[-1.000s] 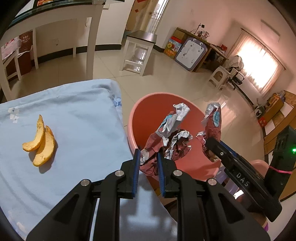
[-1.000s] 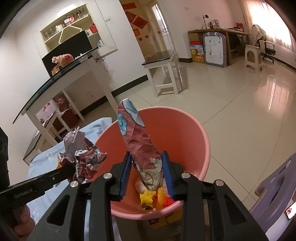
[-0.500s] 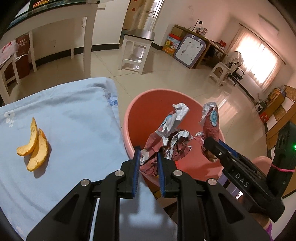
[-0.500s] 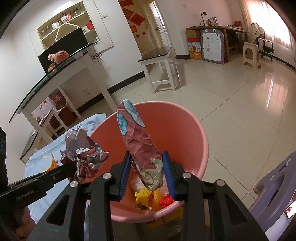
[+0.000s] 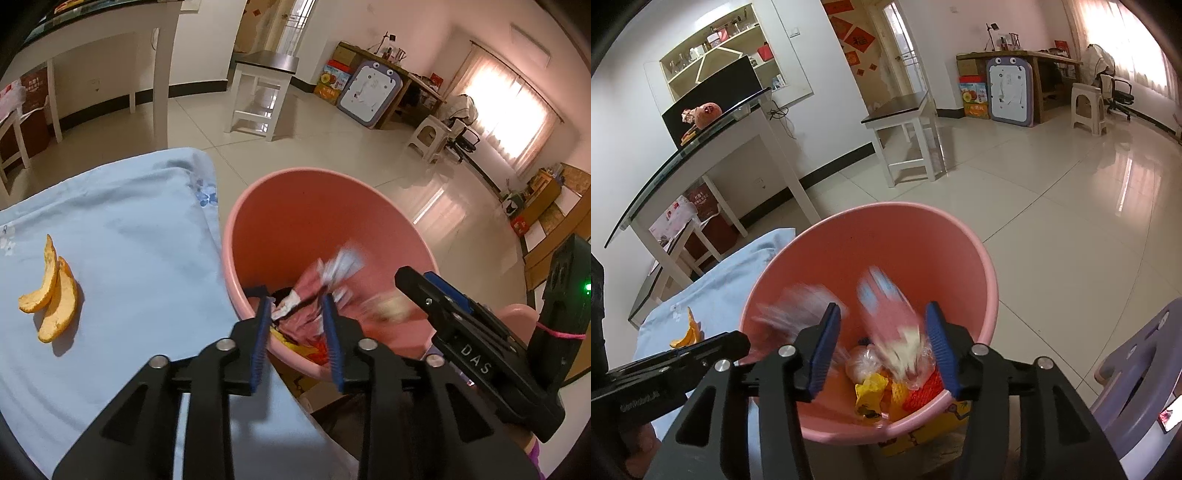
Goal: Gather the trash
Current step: 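Open both tools to drop the wrappers into the bucket, then move both open tools back over the orange peels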
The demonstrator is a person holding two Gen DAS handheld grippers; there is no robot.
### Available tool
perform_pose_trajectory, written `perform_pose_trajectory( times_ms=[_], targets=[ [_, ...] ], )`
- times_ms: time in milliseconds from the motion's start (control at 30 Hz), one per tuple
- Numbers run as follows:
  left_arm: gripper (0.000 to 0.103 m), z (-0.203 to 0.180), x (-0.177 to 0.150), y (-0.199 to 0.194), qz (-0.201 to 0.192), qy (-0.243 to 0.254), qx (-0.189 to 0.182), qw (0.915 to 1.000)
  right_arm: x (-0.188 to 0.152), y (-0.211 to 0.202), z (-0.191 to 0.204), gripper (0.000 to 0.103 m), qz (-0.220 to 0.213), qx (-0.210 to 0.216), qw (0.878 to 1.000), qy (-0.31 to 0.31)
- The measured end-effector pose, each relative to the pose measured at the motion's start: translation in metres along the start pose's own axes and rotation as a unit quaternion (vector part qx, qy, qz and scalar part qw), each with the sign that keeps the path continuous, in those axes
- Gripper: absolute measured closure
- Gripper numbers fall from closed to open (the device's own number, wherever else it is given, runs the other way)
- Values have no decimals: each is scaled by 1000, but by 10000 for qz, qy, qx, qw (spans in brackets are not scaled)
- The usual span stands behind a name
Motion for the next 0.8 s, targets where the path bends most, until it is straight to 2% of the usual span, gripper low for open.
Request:
perform_pose_trajectory(
  times_ms=[367, 800],
  targets=[
    [68, 4, -5, -12, -121, -79, -79, 9999, -2, -13, 4, 53, -60, 70, 9999, -84],
    [68, 33, -27, -55, -373, -248, 258, 9987, -25, -44, 38, 50, -40, 509, 9984, -243]
  ],
)
Point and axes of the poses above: each gripper's, at about its wrist camera, not at the fingertips, and y roughly the way its jaws point, z to its left, x to its top, the point moved 2 cm from there along y, roughly the way its jaws point, and after that the axes turned 3 degrees about z, right-handed, at the moved point
